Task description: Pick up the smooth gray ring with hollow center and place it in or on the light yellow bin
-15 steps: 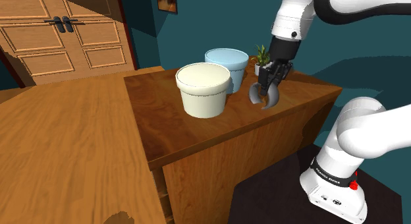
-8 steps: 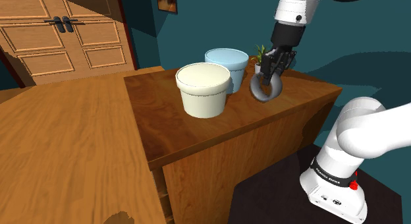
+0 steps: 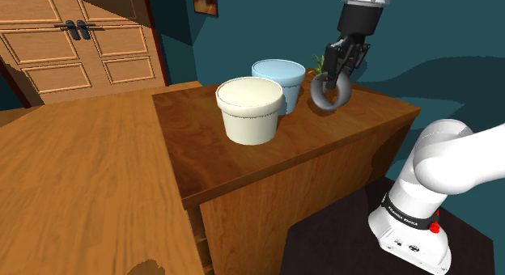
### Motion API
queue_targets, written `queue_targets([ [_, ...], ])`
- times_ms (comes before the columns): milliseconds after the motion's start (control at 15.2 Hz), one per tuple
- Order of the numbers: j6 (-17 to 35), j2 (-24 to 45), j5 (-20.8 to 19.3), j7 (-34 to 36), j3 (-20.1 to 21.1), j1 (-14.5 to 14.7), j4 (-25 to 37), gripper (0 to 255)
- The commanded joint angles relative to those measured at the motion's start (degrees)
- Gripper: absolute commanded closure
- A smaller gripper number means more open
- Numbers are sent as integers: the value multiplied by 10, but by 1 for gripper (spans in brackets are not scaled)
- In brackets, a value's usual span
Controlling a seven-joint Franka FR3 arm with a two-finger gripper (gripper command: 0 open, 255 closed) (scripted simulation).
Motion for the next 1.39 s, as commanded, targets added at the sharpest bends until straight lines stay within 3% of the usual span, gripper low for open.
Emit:
queue_targets([
  [0,-12,6,-1,1,-1,-1,18,255],
  [1320,-140,96,-14,14,-11,-9,237,255],
])
